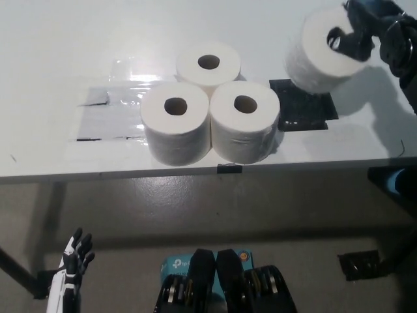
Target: A few rolls of toilet paper are kept infront of the robot and the robot uses its right hand to lift one of the rolls and and places it on top of the other rolls to stack it.
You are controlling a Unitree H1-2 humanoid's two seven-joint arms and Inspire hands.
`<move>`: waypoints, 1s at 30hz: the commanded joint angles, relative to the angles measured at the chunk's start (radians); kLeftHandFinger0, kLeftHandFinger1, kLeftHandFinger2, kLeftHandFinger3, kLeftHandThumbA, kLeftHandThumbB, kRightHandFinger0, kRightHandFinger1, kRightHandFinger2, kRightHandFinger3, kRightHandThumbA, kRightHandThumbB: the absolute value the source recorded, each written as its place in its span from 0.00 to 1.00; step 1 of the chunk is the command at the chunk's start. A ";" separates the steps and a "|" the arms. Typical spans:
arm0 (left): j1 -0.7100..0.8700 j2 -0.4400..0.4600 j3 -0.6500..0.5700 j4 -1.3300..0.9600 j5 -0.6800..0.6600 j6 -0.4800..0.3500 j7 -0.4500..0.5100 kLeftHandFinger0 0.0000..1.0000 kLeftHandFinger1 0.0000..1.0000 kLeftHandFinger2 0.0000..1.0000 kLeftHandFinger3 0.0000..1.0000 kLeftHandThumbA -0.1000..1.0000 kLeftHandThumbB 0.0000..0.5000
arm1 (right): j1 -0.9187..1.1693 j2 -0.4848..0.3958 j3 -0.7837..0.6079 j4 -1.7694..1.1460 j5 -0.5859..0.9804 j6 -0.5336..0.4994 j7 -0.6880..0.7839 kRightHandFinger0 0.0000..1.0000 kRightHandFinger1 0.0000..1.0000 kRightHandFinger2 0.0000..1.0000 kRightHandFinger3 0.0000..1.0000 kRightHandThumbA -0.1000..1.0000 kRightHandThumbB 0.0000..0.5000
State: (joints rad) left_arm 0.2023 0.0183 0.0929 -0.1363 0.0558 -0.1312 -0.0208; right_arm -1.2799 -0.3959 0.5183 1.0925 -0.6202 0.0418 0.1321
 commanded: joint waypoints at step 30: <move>0.016 0.004 0.006 -0.018 0.010 -0.031 0.019 1.00 1.00 1.00 1.00 1.00 0.00 | -0.068 0.058 -0.066 -0.420 -0.013 0.129 0.153 0.00 0.31 0.60 0.67 0.25 0.25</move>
State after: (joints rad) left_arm 0.2064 0.0179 0.0985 -0.1324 0.0638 -0.1358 -0.0208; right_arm -1.2575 -0.3390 0.4639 0.7210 -0.6335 0.1495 0.2355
